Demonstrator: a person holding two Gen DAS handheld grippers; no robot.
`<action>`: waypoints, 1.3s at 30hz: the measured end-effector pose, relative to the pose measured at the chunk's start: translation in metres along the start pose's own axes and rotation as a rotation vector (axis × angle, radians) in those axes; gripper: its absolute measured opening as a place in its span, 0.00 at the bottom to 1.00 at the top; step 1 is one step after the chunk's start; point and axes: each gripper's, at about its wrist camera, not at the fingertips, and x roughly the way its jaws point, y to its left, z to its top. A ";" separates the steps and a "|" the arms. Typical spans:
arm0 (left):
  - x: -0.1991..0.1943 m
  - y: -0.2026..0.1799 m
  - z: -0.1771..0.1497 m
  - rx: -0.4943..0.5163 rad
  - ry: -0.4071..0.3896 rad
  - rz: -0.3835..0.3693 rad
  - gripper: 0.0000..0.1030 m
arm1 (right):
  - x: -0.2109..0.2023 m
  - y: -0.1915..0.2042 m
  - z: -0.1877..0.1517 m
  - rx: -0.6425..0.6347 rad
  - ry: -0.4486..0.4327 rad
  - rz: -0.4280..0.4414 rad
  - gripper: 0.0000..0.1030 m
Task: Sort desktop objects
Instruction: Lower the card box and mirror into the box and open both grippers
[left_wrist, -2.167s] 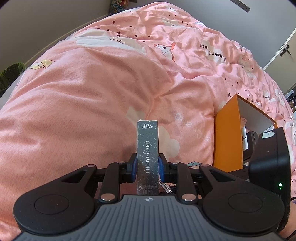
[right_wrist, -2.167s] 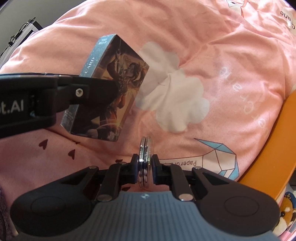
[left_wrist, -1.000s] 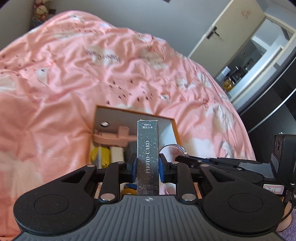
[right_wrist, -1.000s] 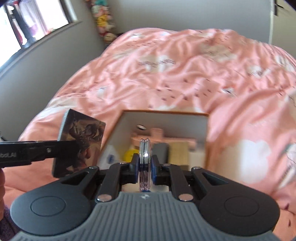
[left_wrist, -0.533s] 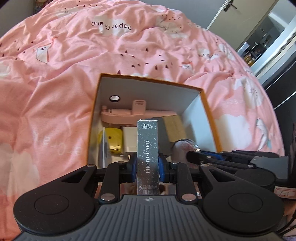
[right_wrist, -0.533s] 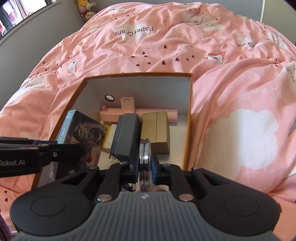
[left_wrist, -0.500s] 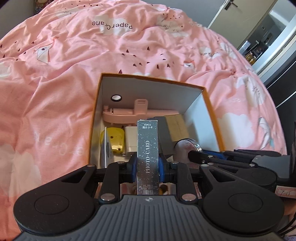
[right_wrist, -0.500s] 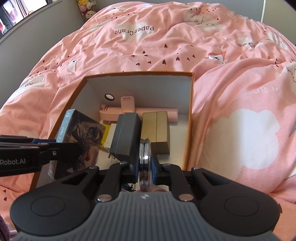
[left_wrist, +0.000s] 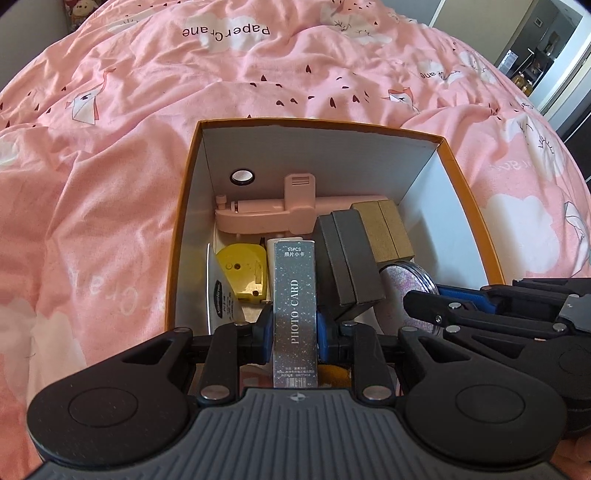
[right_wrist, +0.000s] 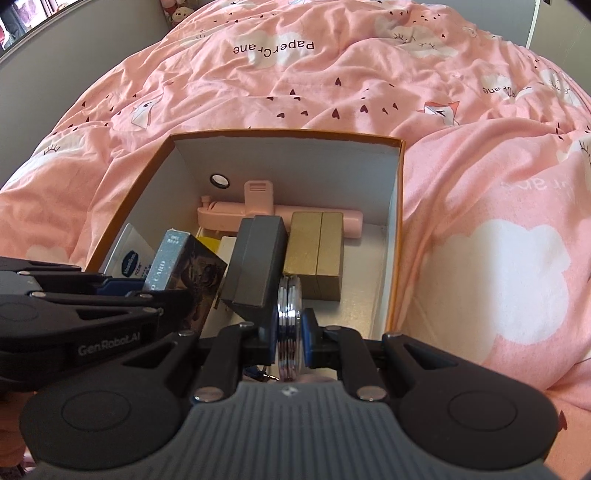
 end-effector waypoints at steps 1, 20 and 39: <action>0.001 -0.001 0.000 0.005 0.001 0.004 0.25 | 0.001 0.000 0.001 0.000 0.000 -0.009 0.13; 0.008 0.000 0.000 0.015 -0.011 0.008 0.26 | 0.008 0.004 0.010 -0.032 0.012 -0.050 0.13; -0.070 -0.007 -0.018 0.074 -0.217 -0.012 0.50 | -0.031 0.018 -0.011 -0.060 -0.108 -0.020 0.31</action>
